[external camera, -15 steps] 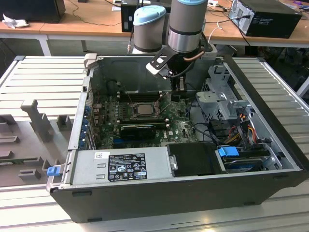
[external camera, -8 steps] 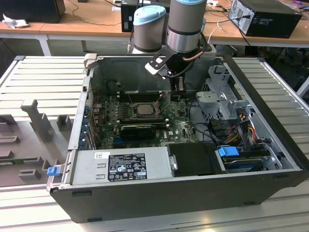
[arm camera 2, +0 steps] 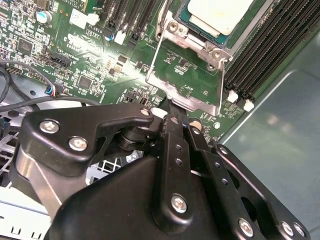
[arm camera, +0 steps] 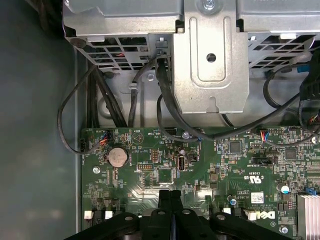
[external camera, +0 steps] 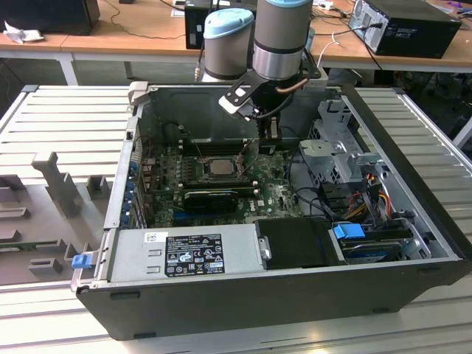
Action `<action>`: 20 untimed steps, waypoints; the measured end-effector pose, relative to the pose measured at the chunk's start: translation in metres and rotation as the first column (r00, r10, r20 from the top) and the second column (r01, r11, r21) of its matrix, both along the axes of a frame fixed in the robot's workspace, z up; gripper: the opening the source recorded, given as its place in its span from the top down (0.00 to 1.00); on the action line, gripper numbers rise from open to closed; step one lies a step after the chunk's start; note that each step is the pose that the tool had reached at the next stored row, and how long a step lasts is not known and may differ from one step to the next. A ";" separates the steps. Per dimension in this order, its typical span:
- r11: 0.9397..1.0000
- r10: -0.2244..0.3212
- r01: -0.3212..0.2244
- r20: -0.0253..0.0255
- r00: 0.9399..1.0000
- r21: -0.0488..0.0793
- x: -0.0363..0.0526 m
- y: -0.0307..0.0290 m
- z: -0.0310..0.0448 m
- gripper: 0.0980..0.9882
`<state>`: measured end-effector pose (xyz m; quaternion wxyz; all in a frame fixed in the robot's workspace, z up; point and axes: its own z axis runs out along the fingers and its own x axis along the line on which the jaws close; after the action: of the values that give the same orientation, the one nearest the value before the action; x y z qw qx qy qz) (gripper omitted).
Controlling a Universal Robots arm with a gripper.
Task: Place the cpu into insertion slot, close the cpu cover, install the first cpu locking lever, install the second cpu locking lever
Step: 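Close the cpu cover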
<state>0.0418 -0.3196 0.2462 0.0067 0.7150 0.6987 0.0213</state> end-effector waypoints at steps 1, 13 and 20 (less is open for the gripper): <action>1.000 0.000 0.000 0.000 1.000 0.000 -0.0007 0.0000 0.0000 0.99; 1.000 0.000 0.000 0.000 1.000 0.000 -0.0055 0.0000 0.0000 0.99; 1.000 0.000 0.000 0.000 1.000 0.000 -0.0113 0.0000 0.0000 0.99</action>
<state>0.0306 -0.3196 0.2462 0.0067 0.7150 0.6987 0.0213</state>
